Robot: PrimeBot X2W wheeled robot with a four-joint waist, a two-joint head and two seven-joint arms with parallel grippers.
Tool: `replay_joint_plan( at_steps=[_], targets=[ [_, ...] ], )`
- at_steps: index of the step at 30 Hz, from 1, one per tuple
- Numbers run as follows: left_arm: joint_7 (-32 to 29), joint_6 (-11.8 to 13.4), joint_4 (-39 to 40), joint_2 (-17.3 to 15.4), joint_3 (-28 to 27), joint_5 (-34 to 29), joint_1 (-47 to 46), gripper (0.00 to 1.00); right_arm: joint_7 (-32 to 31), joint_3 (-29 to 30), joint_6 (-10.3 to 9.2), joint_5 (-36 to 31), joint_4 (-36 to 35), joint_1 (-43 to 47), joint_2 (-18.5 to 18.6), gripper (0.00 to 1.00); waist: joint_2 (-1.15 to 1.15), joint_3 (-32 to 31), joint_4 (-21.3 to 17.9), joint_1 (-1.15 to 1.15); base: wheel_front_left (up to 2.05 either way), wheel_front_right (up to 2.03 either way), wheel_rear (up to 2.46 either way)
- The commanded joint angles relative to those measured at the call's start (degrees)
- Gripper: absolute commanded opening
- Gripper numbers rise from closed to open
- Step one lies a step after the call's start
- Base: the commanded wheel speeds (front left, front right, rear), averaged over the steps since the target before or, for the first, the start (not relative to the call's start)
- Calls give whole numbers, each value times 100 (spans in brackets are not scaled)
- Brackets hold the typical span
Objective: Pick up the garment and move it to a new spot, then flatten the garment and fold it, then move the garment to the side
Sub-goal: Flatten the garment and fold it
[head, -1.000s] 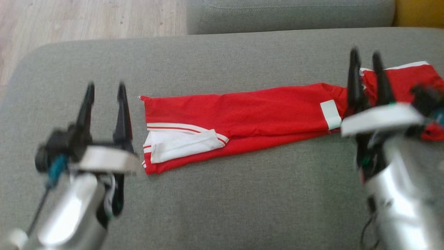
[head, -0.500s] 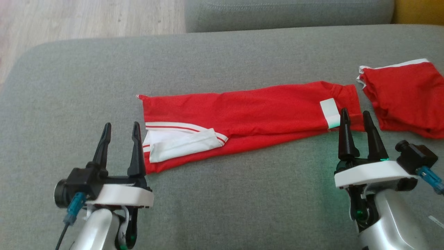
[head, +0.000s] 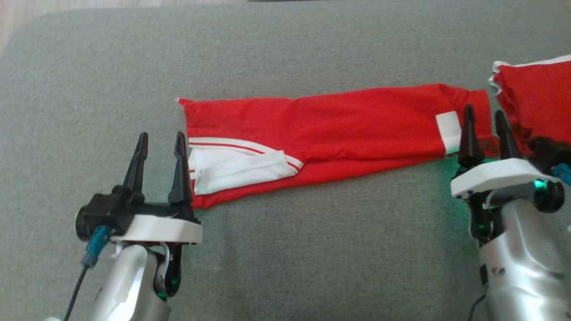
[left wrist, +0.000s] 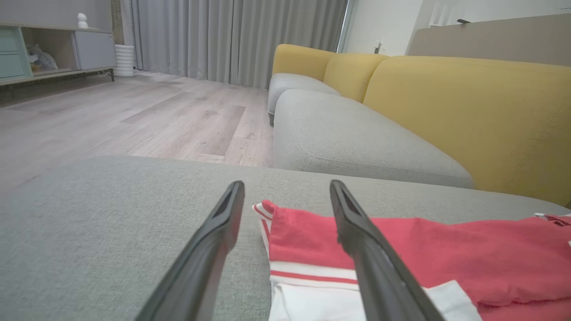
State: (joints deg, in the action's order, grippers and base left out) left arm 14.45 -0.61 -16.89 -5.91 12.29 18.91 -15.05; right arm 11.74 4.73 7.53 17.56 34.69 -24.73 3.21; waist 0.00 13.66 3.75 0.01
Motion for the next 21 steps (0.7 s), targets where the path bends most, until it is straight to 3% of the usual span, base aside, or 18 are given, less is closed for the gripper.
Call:
replay_joint_plan(
  at_steps=[1,7,15,16,17,18,21],
  targets=[
    [54,-58,122,-17,-277,-43,-212,100,-33,32,-4,-129,55,-235,-33,100,0,96,77,-1,0,0,0],
    [54,-230,55,113,-367,-172,-310,100,-185,702,-4,-692,1032,-624,-33,100,0,202,192,-1,0,0,0],
    [54,-333,-2,214,-449,-304,-333,100,-105,1051,-4,-1089,2053,-995,-33,100,0,275,219,-1,0,0,0],
    [54,-343,-12,222,-459,-318,-340,100,-109,1014,-4,-1075,2167,-1054,-33,91,0,279,215,-1,0,0,0],
    [54,-352,-24,228,-472,-332,-345,100,-100,975,-4,-1072,2267,-1106,-33,35,0,277,207,-1,0,0,0],
    [54,-358,-37,233,-486,-346,-349,100,-75,936,-4,-1071,2350,-1150,-33,0,0,270,194,-1,0,0,0],
    [54,-374,-71,247,-533,-387,-337,100,27,878,-4,-1067,2519,-1240,-33,0,0,199,127,-1,0,0,0]
  ],
)
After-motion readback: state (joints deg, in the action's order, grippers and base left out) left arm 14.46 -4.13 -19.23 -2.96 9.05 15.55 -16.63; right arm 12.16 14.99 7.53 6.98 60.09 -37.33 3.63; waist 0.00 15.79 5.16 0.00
